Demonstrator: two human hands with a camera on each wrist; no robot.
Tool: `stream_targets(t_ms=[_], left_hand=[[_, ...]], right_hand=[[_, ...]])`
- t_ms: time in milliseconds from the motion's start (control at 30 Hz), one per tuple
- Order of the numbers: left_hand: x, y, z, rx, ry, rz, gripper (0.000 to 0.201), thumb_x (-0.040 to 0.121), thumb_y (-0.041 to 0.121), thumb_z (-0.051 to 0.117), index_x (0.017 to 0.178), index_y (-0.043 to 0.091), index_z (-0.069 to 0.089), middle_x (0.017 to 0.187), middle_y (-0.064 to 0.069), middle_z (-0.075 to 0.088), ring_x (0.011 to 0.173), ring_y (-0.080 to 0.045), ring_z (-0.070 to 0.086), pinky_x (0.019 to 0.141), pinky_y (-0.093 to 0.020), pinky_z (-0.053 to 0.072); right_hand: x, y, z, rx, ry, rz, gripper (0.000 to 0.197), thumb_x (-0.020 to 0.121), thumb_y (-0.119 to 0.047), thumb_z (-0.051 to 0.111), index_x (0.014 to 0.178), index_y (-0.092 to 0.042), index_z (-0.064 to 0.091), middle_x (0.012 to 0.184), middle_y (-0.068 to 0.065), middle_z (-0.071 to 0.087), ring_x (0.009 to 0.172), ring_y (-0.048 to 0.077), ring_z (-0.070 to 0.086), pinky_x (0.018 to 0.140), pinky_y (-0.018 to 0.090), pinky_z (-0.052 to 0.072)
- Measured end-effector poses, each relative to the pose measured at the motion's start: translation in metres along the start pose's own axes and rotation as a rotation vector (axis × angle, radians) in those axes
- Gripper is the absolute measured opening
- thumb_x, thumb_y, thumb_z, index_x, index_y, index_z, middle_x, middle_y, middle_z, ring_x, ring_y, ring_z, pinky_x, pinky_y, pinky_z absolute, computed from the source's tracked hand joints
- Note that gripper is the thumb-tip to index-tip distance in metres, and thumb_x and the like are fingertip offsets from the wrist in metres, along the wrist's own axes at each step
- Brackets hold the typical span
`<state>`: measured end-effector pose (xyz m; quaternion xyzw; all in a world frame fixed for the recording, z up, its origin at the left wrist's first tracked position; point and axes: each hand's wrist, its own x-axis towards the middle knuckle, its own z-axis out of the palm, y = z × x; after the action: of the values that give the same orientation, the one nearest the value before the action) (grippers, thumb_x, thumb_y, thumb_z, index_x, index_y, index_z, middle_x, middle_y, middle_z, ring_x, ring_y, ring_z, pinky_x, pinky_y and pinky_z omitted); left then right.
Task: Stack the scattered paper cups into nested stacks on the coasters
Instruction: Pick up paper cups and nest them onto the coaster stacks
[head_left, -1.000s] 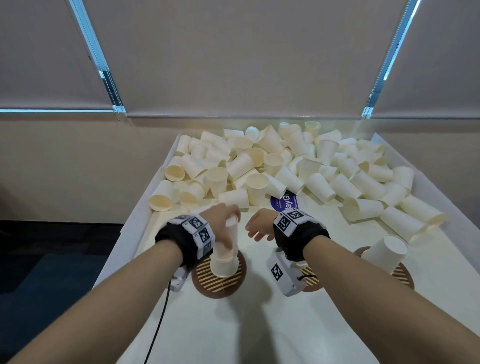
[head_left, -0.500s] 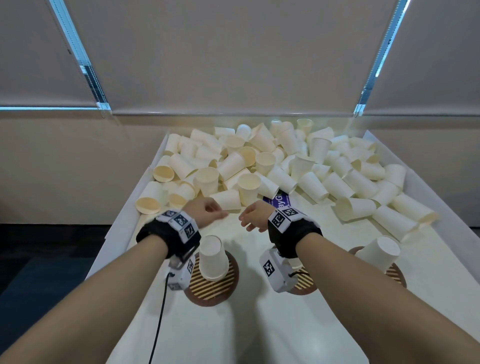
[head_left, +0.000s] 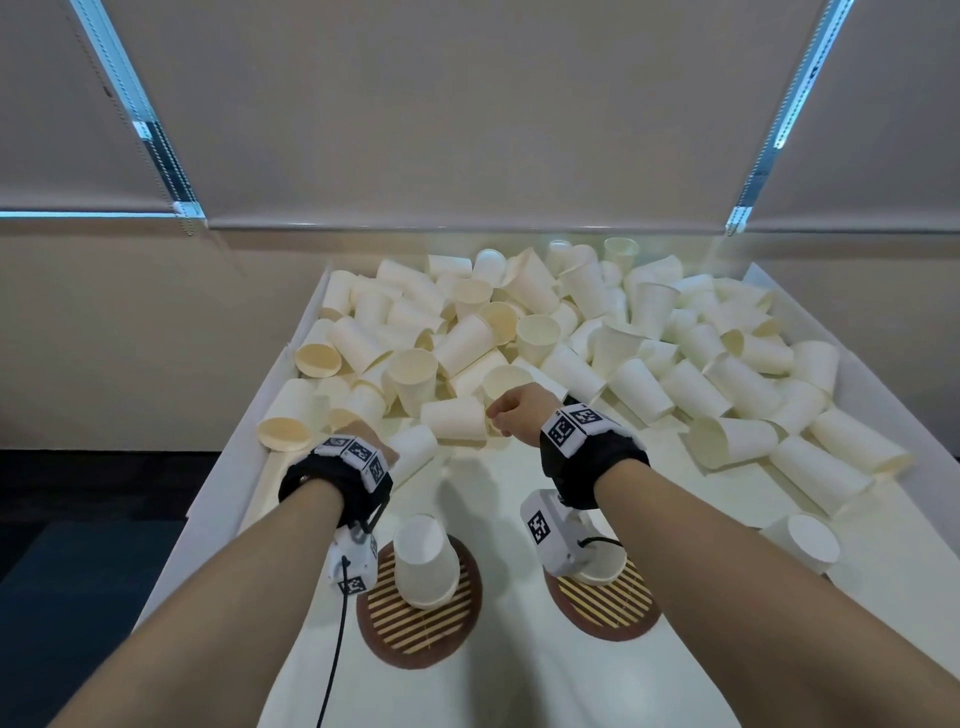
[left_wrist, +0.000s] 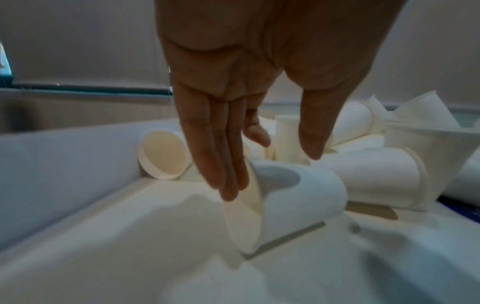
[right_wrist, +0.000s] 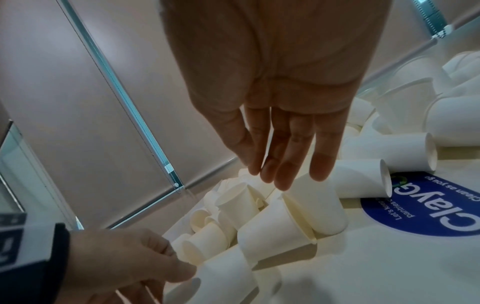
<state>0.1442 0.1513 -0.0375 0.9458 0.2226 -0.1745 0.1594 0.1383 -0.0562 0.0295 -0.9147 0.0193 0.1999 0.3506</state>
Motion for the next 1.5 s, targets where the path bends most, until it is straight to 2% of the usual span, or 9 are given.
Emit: stream_targets(t_ms=[167,400,500,600,733,833,1033,1333,1500], left_hand=[[0.01,0.013,-0.006,-0.398,0.026,0.048,0.023,0.087,0.004,0.051,0.105,-0.001,0.066,0.103,-0.022,0.069,0.093,-0.033,0.067,0.088,-0.035,0.053],[0.007,0.051,-0.057,-0.718,0.054,0.222,0.028,0.091,0.009,0.043,0.085,0.015,0.07,0.122,-0.011,0.061,0.117,-0.034,0.052,0.103,-0.041,0.042],[0.007,0.071,-0.066,-0.869,-0.027,0.323,0.037,0.089,0.005,0.037,0.071,0.024,0.062,0.117,-0.009,0.061,0.115,-0.032,0.052,0.095,-0.038,0.042],[0.023,0.076,-0.065,-0.933,0.052,0.316,0.029,0.094,0.011,0.034,0.095,0.02,0.062,0.117,-0.012,0.06,0.094,-0.026,0.054,0.079,-0.035,0.044],[0.043,0.065,-0.047,-0.451,0.265,0.294,0.033,0.095,0.007,0.037,0.124,0.01,0.053,0.116,-0.014,0.062,0.102,-0.033,0.059,0.087,-0.039,0.047],[0.054,0.055,-0.036,0.073,0.082,0.411,0.045,0.09,0.004,0.049,0.134,0.013,0.046,0.134,-0.011,0.051,0.121,-0.029,0.05,0.097,-0.034,0.041],[0.058,0.044,-0.018,0.267,0.013,0.429,0.028,0.09,0.003,0.046,0.115,0.003,0.06,0.11,-0.016,0.062,0.105,-0.03,0.055,0.087,-0.032,0.045],[0.018,0.058,-0.064,-0.381,0.417,0.505,0.037,0.099,0.027,0.04,0.093,-0.006,0.057,0.089,-0.026,0.065,0.085,-0.038,0.061,0.078,-0.039,0.047],[-0.003,0.08,-0.073,-0.845,0.006,0.329,0.041,0.1,0.034,0.034,0.101,-0.001,0.054,0.076,-0.02,0.063,0.05,-0.023,0.062,0.058,-0.032,0.053]], right_hand=[[0.017,-0.001,-0.004,0.008,-0.016,0.017,0.033,0.086,-0.007,0.061,0.119,-0.011,0.063,0.119,0.009,0.064,0.108,0.023,0.06,0.089,0.027,0.045],[0.032,-0.012,-0.005,-0.011,-0.018,-0.129,0.094,0.067,-0.024,0.083,0.145,-0.017,0.029,0.145,0.004,0.037,0.133,0.022,0.039,0.106,0.033,0.035],[0.036,-0.021,-0.002,0.059,0.026,-0.219,0.086,0.069,-0.026,0.081,0.14,-0.02,0.034,0.128,0.006,0.05,0.115,0.022,0.049,0.088,0.025,0.039],[0.039,-0.021,-0.005,0.222,0.081,-0.214,0.068,0.071,-0.018,0.078,0.129,-0.02,0.043,0.109,0.003,0.054,0.097,0.021,0.053,0.078,0.03,0.046],[0.042,-0.007,-0.018,0.192,0.072,-0.137,0.066,0.071,-0.008,0.075,0.129,-0.018,0.045,0.104,0.002,0.052,0.097,0.022,0.052,0.087,0.031,0.046],[0.046,0.005,-0.024,0.18,0.06,-0.098,0.065,0.072,-0.003,0.073,0.129,-0.017,0.046,0.098,-0.002,0.051,0.094,0.02,0.05,0.09,0.032,0.046],[0.053,0.015,-0.024,0.221,0.071,-0.08,0.064,0.07,-0.003,0.075,0.126,-0.019,0.049,0.09,-0.005,0.053,0.093,0.021,0.051,0.083,0.03,0.045],[0.046,0.018,-0.027,0.455,0.113,-0.06,0.066,0.071,-0.004,0.075,0.129,-0.017,0.046,0.09,-0.009,0.048,0.1,0.021,0.052,0.094,0.042,0.051],[0.026,0.006,-0.025,0.575,0.127,-0.176,0.06,0.075,-0.011,0.076,0.128,-0.016,0.047,0.104,0.001,0.054,0.093,0.023,0.059,0.089,0.039,0.053]])
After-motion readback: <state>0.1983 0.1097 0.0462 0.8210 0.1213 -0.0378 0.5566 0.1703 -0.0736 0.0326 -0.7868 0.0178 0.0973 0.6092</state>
